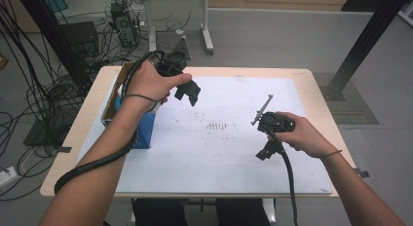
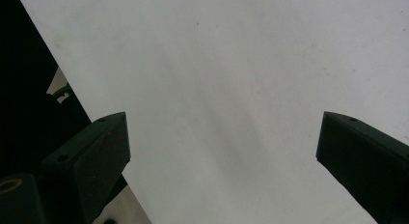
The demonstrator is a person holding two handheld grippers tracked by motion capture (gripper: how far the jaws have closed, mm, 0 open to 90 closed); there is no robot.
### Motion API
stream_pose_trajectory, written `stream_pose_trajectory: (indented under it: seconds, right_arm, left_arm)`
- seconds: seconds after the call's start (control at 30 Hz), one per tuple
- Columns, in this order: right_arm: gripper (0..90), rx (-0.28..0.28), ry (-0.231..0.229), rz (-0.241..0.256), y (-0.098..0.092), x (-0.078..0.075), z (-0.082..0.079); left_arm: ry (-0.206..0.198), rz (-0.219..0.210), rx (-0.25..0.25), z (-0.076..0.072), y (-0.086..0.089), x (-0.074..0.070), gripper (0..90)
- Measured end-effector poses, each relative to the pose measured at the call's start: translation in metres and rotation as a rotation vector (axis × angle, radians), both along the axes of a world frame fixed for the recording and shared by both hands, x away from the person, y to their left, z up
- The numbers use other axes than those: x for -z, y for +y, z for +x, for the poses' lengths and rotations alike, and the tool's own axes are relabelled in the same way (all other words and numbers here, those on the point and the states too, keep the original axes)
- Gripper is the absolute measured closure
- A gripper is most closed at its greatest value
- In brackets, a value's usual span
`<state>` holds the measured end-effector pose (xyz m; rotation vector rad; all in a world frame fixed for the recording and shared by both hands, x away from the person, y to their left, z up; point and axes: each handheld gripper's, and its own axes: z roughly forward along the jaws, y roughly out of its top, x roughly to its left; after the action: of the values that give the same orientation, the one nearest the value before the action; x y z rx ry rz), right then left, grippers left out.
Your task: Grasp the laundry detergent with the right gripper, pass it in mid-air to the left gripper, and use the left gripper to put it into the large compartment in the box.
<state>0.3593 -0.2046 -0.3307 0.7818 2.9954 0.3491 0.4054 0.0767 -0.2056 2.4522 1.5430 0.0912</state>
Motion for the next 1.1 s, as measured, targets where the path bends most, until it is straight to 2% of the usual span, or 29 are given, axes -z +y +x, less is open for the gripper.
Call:
stream_pose_trajectory:
  seconds: [0.2,0.53,1.1]
  right_arm:
    - [4.1,0.001,-0.003,-0.001,-0.001,-0.001,-0.002]
    - [4.2,0.005,-0.007,0.000,-0.002,-0.002,-0.003]
    - [4.1,0.009,-0.007,0.003,-0.003,-0.001,-0.002]
  left_arm:
    - [0.016,0.007,0.002,-0.003,-0.003,0.021,7.2]
    - [0.043,0.002,0.017,-0.008,-0.008,0.046,7.5]
    - [0.076,-0.010,0.026,-0.008,-0.012,0.064,7.7]
